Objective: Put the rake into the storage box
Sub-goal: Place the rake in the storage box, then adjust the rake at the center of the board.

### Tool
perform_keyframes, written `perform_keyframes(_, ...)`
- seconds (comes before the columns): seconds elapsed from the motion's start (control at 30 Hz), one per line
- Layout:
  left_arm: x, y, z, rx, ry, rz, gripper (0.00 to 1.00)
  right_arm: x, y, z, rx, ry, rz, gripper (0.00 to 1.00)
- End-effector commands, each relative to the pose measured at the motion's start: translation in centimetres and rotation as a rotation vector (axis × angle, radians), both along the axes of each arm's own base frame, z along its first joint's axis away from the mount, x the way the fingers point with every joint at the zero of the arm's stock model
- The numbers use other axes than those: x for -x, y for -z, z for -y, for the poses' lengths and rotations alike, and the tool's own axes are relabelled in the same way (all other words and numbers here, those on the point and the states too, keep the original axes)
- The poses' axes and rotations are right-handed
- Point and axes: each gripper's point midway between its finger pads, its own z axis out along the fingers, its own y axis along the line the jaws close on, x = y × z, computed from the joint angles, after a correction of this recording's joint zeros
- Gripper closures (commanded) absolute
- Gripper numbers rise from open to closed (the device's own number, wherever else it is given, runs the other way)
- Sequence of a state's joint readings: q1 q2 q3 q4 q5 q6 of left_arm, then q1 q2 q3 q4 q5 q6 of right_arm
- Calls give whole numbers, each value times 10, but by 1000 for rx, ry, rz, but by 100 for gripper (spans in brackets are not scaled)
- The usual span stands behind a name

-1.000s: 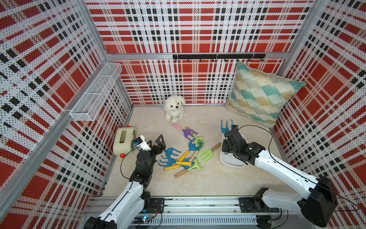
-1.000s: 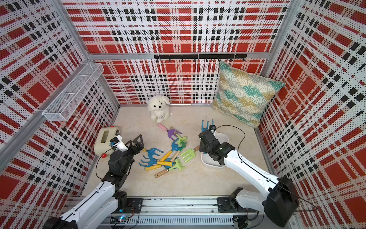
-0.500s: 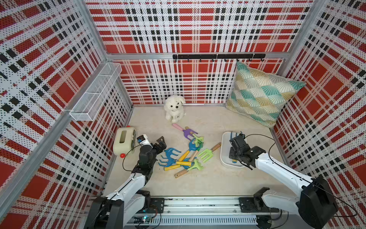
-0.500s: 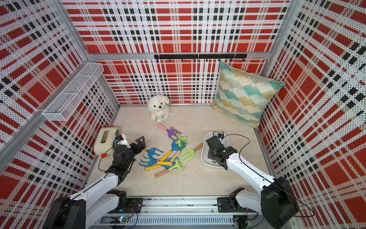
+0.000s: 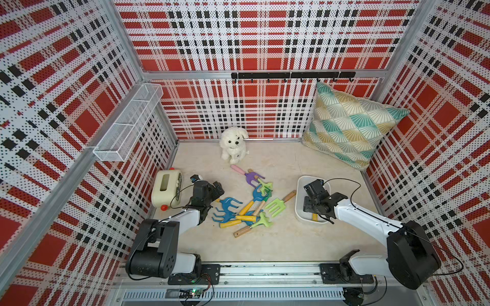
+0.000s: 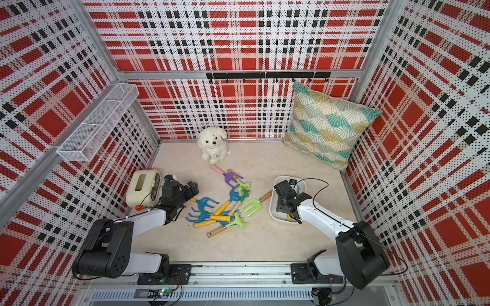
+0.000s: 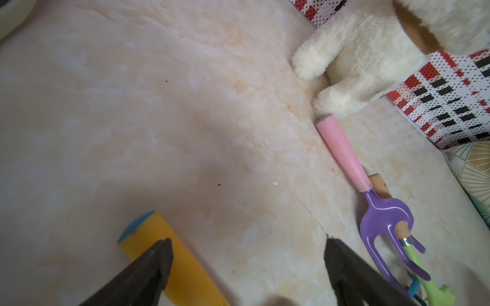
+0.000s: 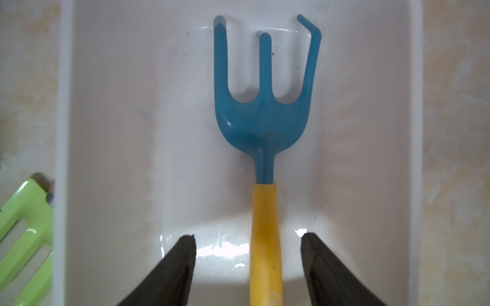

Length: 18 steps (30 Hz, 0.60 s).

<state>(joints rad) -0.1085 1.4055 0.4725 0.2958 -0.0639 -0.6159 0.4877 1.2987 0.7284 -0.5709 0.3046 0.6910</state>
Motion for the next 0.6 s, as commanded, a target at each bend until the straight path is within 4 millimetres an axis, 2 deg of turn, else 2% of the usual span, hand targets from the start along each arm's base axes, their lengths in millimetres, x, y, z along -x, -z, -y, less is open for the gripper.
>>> perform_keyframes(0.0,-9,-7,-3,-49,-13,-16,5,-7,-29,-8,-70,-27,90,26)
perform_keyframes(0.13,-18,-18,0,-89,-43,-33,5,-5,-52,-18,-150,-76,157,19)
perform_keyframes(0.27,-17,-16,11,-124,-60,-112,7,1,-68,-34,-247,-143,186,17)
perform_keyframes(0.3,-15,-15,16,-123,-66,-130,7,2,-72,-36,-263,-154,194,17)
perform_keyframes(0.33,-10,-15,31,-116,-44,-147,7,4,-74,-38,-276,-164,200,17)
perform_keyframes(0.4,-3,-14,45,-102,-39,-167,8,7,-79,-40,-295,-179,212,17)
perform_keyframes(0.57,16,-4,54,-80,-73,-213,5,12,-85,-43,-325,-205,234,16)
